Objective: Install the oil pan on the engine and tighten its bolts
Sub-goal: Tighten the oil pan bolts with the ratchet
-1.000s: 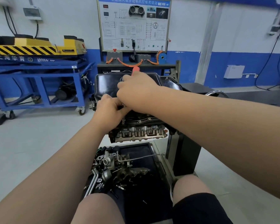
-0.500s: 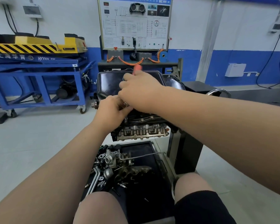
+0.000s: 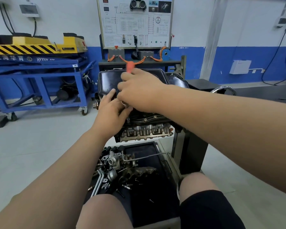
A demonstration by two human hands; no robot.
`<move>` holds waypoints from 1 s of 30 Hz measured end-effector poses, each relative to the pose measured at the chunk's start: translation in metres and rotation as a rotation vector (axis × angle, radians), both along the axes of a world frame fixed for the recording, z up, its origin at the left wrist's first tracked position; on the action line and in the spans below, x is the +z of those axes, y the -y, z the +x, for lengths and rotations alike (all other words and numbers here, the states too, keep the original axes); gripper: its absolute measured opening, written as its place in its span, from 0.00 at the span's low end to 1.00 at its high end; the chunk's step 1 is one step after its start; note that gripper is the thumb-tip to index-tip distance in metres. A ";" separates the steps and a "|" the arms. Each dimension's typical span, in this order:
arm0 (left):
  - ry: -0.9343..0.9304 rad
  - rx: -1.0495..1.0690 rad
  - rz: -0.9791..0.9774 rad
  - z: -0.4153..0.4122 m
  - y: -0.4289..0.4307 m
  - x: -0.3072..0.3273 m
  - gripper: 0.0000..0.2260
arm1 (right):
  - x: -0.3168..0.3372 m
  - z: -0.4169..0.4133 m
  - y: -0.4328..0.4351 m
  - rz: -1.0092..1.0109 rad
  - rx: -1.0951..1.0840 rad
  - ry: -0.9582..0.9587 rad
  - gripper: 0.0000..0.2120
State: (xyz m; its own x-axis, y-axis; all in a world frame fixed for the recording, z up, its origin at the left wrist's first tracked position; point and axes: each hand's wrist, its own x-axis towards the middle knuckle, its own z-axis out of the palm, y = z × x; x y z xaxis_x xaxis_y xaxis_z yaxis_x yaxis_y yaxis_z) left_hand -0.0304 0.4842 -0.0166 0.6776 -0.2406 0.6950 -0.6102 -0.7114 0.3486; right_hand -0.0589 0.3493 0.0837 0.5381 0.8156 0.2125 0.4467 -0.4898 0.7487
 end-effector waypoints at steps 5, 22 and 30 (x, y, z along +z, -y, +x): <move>-0.010 -0.008 -0.172 -0.011 0.003 0.009 0.06 | -0.011 0.001 -0.008 0.315 -0.213 -0.092 0.18; 0.046 0.156 -0.237 -0.009 0.025 -0.003 0.07 | -0.014 0.001 0.010 0.459 -0.277 -0.193 0.22; -0.005 0.097 -0.080 -0.006 0.021 -0.005 0.04 | -0.005 0.006 0.022 0.058 -0.042 -0.013 0.06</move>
State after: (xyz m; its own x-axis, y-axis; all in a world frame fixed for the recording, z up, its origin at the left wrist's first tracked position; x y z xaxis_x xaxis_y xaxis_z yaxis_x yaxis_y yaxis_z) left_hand -0.0362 0.4628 -0.0220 0.6986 -0.1178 0.7058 -0.5379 -0.7369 0.4094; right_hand -0.0533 0.3278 0.0784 0.5749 0.7785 0.2520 0.4338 -0.5511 0.7128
